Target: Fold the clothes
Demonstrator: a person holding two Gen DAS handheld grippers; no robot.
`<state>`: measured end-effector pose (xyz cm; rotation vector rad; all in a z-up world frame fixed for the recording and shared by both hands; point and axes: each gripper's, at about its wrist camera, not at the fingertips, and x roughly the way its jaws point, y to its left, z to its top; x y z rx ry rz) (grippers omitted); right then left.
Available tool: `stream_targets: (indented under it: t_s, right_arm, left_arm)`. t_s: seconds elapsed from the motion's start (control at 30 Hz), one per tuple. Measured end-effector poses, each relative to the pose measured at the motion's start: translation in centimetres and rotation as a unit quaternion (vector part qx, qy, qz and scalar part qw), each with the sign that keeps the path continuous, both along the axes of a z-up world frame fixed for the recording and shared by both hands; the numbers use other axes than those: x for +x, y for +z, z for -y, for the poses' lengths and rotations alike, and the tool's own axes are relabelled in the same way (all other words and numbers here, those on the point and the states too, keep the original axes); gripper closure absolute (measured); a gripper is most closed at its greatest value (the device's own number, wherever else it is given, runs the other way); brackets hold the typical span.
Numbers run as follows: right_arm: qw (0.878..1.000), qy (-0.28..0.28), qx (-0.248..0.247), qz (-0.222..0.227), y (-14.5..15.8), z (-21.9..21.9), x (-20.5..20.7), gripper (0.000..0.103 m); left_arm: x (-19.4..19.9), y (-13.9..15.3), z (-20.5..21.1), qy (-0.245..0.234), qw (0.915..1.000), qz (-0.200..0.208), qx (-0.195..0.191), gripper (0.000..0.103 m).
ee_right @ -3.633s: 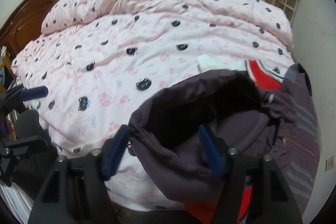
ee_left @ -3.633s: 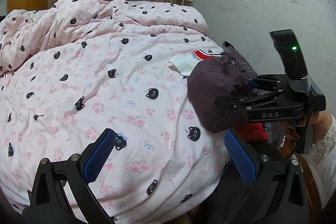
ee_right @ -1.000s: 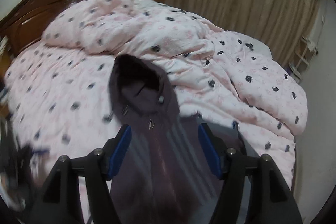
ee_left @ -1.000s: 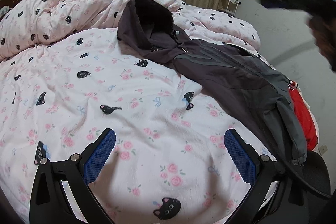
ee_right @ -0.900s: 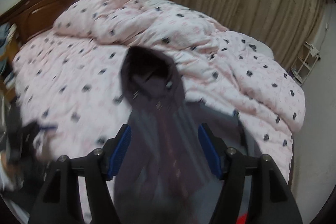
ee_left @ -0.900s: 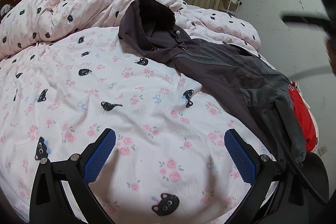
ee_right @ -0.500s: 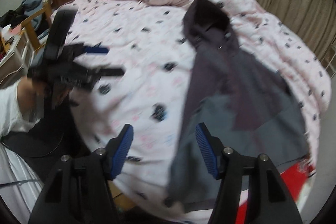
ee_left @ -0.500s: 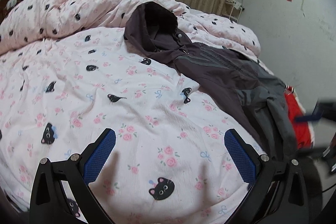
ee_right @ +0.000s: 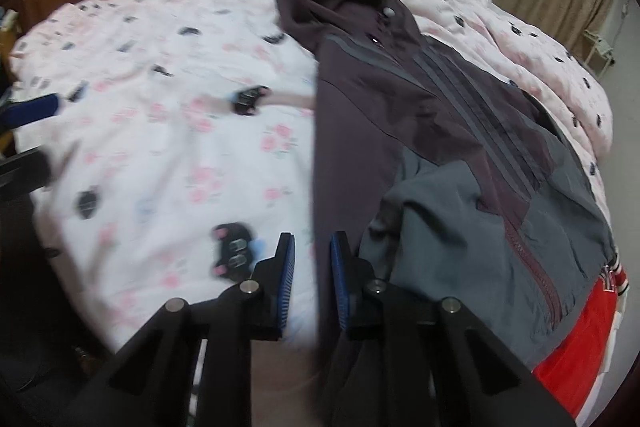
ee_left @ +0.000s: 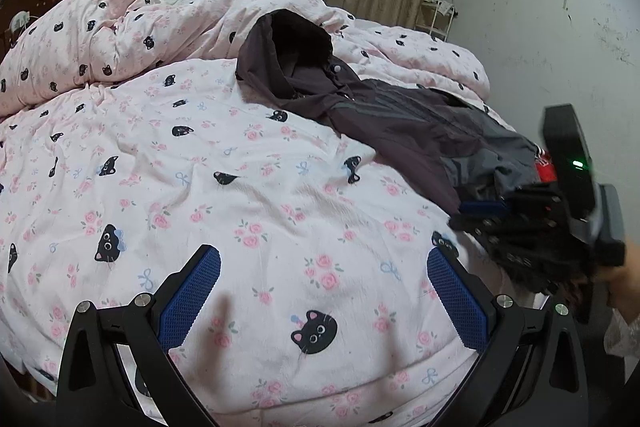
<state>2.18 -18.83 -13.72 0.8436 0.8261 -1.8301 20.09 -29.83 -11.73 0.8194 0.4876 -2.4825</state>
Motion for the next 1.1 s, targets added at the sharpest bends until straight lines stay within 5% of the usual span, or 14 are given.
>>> stream_targets:
  t_s: [0.33, 0.43, 0.57, 0.8, 1.1]
  right_arm:
    - [0.998, -0.022, 0.042, -0.052, -1.8, 1.8, -1.1, 0.074]
    - [0.998, -0.022, 0.045, -0.046, -2.0, 1.8, -1.5, 0.078]
    - [0.999, -0.039, 0.037, 0.001, -1.2, 1.4, -2.5, 0.098]
    - [0.991, -0.041, -0.036, 0.126, 2.2, -0.6, -4.3, 0.1]
    - [0.948, 0.019, -0.135, 0.287, 6.6, -0.3, -3.1, 0.1]
  left_arm:
    - [-0.1, -0.3, 0.5, 0.001, 0.9999, -0.003, 0.016, 0.001]
    - [0.0, -0.2, 0.9, 0.003, 0.9995, -0.012, 0.028, 0.001]
    - [0.1, -0.1, 1.3, 0.006, 0.9988, -0.023, 0.042, 0.0]
    - [0.3, 0.2, 1.7, 0.008, 0.9983, -0.033, 0.048, 0.001]
    - [1.6, 1.1, 2.8, 0.044, 0.9968, -0.052, 0.043, 0.0]
